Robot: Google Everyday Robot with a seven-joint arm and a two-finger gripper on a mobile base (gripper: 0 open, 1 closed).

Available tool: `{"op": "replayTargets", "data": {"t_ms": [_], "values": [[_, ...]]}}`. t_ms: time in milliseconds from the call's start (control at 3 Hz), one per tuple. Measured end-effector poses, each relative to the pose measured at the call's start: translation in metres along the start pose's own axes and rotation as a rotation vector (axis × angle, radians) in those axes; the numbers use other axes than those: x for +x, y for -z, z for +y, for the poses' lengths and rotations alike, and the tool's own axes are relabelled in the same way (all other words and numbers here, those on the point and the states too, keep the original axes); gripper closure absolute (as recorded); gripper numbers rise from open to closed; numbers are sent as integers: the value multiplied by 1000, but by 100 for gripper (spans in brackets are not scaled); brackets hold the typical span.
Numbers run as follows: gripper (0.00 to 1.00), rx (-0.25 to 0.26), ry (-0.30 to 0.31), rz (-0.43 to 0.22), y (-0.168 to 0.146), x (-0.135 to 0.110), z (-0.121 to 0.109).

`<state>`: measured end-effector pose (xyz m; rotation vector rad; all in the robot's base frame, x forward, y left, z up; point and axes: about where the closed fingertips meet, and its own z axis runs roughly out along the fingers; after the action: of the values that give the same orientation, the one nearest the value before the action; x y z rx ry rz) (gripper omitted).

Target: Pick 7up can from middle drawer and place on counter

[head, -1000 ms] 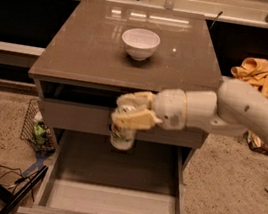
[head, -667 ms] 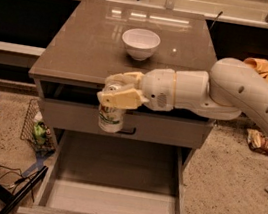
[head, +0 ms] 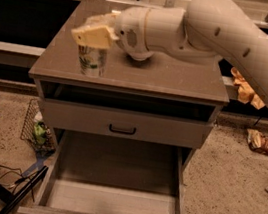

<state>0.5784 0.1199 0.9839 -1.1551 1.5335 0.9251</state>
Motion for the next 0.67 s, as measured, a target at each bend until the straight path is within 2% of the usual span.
{"op": "replayTargets", "data": {"t_ms": [333, 667], "values": [[100, 52, 13, -21, -38, -36, -28], [100, 54, -15, -14, -90, -42, -60]]}}
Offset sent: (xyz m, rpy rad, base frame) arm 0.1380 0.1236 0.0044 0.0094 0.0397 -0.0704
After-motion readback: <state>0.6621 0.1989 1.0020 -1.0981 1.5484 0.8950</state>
